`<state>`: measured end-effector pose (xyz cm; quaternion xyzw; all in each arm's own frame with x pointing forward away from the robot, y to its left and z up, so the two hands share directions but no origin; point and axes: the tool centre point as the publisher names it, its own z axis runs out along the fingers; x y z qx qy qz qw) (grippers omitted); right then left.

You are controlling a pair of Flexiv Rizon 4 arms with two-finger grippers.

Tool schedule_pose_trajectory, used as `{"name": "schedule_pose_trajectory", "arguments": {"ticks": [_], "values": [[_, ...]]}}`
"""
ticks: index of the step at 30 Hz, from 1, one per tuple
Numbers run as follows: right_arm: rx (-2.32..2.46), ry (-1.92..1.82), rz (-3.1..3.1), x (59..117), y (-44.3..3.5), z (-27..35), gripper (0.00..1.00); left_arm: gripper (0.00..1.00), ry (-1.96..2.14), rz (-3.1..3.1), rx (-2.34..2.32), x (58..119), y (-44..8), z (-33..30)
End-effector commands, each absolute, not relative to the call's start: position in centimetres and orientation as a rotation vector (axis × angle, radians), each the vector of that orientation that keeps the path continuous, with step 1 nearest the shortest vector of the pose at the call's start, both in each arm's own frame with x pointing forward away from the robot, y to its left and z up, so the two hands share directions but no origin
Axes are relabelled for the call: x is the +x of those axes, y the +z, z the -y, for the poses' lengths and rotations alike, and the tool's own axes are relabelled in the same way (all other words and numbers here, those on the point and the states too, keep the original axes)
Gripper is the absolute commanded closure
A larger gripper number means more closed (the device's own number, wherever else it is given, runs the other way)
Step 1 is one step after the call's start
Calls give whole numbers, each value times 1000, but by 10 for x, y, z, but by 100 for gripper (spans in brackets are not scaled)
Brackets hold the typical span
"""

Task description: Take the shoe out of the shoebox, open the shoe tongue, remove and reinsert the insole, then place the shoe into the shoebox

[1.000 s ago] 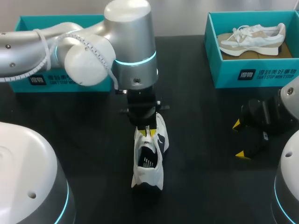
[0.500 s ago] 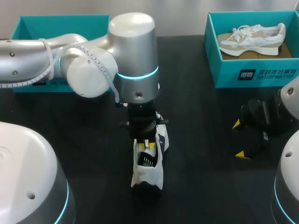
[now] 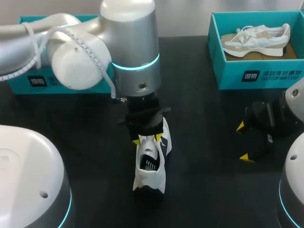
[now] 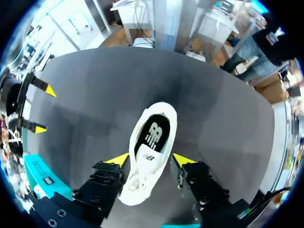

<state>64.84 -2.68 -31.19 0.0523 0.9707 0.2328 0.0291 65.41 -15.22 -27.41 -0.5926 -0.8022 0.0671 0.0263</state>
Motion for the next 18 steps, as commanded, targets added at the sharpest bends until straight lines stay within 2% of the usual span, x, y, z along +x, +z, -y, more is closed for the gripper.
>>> {"name": "schedule_pose_trajectory", "arguments": {"ticks": [1,16,18], "values": [[162,715,-2992,647,-312,27,0,0,208,2625,-1646,638,-255,128],[162,715,-2992,647,-312,27,0,0,236,2639,-1594,638,-254,125],[162,715,-2992,647,-312,27,0,0,46,2739,-1429,620,-251,129]]}}
